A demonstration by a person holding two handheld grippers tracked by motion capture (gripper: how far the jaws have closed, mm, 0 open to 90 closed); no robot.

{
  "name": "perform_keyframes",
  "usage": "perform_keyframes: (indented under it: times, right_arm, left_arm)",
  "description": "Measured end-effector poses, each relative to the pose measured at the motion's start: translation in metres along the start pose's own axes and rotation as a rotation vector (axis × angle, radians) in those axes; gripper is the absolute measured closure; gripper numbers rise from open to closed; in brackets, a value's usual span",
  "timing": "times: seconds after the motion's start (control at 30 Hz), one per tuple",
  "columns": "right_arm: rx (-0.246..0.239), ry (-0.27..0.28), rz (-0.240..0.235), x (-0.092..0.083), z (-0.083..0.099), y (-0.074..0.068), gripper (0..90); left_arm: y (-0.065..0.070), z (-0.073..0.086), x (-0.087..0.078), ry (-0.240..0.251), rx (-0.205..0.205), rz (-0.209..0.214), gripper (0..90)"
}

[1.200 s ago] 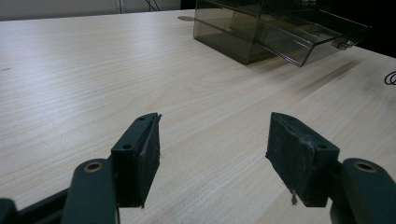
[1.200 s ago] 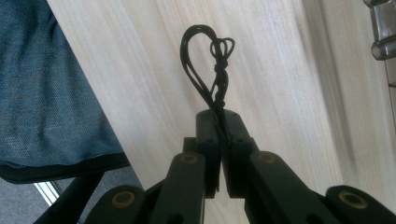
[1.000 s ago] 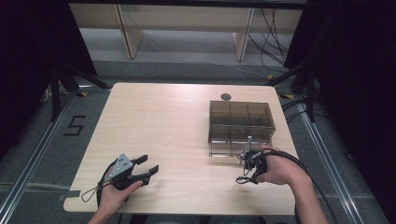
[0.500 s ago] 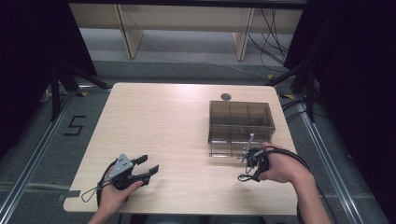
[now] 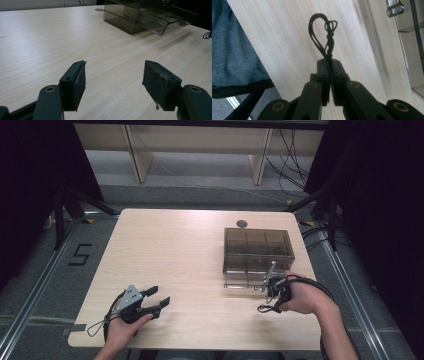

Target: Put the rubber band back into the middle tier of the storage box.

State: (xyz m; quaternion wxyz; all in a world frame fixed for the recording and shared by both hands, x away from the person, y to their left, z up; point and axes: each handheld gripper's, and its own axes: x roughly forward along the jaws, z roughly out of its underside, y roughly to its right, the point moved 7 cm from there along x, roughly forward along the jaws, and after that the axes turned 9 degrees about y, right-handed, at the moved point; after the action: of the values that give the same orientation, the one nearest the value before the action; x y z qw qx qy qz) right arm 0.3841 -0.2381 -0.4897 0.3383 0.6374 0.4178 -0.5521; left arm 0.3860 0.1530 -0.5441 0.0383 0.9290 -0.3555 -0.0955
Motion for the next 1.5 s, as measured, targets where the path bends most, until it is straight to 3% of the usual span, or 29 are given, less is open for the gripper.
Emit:
perform_keyframes:
  times: [0.07, 0.13, 0.2, 0.37, 0.4, 0.5, 0.53, 0.6, 0.8, 0.9, 0.97, 1.07, 1.17, 1.27, 1.3, 1.33, 1.43, 1.47, 1.5]
  right_arm:
    - [0.025, -0.004, 0.013, -0.001, 0.001, -0.001, 87.5]
    - [-0.012, 0.011, -0.003, 0.0, 0.001, 0.003, 87.5]
    - [0.022, -0.007, 0.004, -0.002, 0.002, 0.001, 87.5]
    - [0.006, 0.004, 0.003, -0.002, 0.004, 0.006, 87.5]
    - [0.038, -0.007, 0.017, -0.003, 0.005, 0.004, 87.5]
    - [0.007, 0.004, 0.004, -0.002, 0.006, 0.008, 87.5]
    - [0.05, -0.01, 0.024, -0.003, 0.007, 0.006, 87.5]
    - [0.04, -0.006, 0.019, -0.003, 0.009, 0.009, 87.5]
    - [0.076, -0.015, 0.018, -0.003, 0.011, 0.01, 87.5]
    - [0.048, -0.013, 0.007, -0.004, 0.012, 0.014, 87.5]
    - [0.073, -0.018, 0.021, -0.004, 0.014, 0.014, 87.5]
    - [0.064, -0.015, 0.022, -0.006, 0.016, 0.018, 87.5]
    - [0.086, -0.007, 0.017, -0.005, 0.017, 0.017, 87.5]
    - [0.053, -0.02, 0.01, -0.006, 0.02, 0.022, 87.5]
    - [0.081, -0.015, 0.011, -0.005, 0.021, 0.022, 87.5]
    - [0.055, -0.007, 0.009, -0.004, 0.021, 0.024, 87.5]
    - [0.094, -0.016, 0.016, -0.005, 0.023, 0.023, 87.5]
    - [0.054, -0.018, 0.007, -0.005, 0.025, 0.027, 87.5]
    - [0.055, -0.025, 0.005, -0.005, 0.025, 0.027, 87.5]
  left_arm:
    - [0.0, 0.0, 0.0, 0.0, 0.002, 0.001, 34.3]
    - [0.0, 0.0, 0.0, 0.0, 0.001, 0.0, 34.3]
    - [0.0, 0.0, 0.0, 0.0, 0.0, 0.0, 34.3]
    - [0.0, 0.0, 0.0, 0.0, 0.0, 0.0, 34.3]
    - [0.0, 0.0, 0.0, 0.0, 0.0, 0.0, 34.3]
    - [0.0, 0.0, 0.0, 0.0, -0.001, 0.0, 34.4]
    - [0.0, 0.0, 0.0, 0.0, -0.001, 0.0, 34.3]
    - [0.0, 0.0, 0.0, 0.0, -0.001, 0.0, 34.3]
    - [0.0, 0.0, 0.0, 0.0, -0.001, 0.001, 34.3]
    - [0.0, 0.0, 0.0, 0.0, 0.002, 0.001, 34.3]
    - [0.0, 0.0, 0.0, 0.0, -0.003, 0.0, 34.3]
    - [0.0, 0.0, 0.0, -0.001, 0.003, 0.001, 34.3]
    - [0.0, 0.0, 0.0, -0.001, 0.002, 0.001, 34.3]
    - [0.0, 0.0, 0.0, 0.0, 0.001, 0.0, 34.3]
    - [0.0, 0.0, 0.0, -0.001, 0.003, 0.001, 34.3]
    - [0.0, 0.0, 0.0, -0.001, 0.003, 0.001, 34.3]
    - [0.0, 0.0, 0.0, -0.001, 0.003, 0.001, 34.3]
    - [0.0, 0.0, 0.0, -0.001, 0.003, 0.001, 34.3]
    - [0.0, 0.0, 0.0, -0.001, 0.003, 0.001, 34.3]
